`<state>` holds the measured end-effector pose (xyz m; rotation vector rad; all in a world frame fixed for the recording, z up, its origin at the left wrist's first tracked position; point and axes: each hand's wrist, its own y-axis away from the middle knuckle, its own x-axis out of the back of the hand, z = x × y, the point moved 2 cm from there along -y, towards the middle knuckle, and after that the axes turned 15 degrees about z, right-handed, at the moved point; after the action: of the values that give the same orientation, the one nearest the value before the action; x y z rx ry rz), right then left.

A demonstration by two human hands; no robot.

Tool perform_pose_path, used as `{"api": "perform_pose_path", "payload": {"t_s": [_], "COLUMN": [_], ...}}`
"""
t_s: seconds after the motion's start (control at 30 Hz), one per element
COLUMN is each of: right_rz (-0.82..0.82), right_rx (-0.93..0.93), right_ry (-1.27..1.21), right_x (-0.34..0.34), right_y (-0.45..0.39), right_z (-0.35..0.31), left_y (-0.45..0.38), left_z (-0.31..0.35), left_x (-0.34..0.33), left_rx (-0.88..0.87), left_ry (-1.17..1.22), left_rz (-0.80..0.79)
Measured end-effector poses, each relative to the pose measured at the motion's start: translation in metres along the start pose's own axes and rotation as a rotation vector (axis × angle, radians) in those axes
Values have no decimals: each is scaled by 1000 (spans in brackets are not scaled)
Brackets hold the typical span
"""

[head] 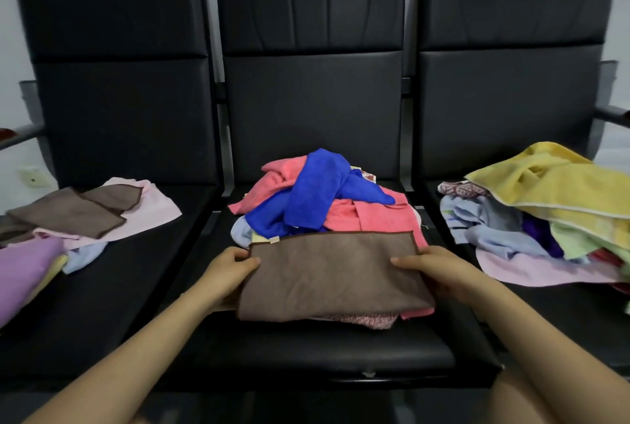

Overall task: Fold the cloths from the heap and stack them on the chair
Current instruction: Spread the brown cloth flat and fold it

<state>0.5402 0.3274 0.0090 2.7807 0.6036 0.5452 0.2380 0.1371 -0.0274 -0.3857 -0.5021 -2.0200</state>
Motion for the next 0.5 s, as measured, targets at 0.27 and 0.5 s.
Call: {"api": "perform_pose_path", "payload": {"t_s": [0.27,0.5], "right_rz": [52,-78], "right_rx": [-31,134], "right_ry": [-378,-316], "right_x": [-35,-123], "right_y": [30,47], "right_z": [-50,-70], "left_y": [18,33], "left_z": [-5,6], "left_x": [9,27], "left_rx": [49,137], "left_ry": [65,323], "left_rz": [-54,80]}}
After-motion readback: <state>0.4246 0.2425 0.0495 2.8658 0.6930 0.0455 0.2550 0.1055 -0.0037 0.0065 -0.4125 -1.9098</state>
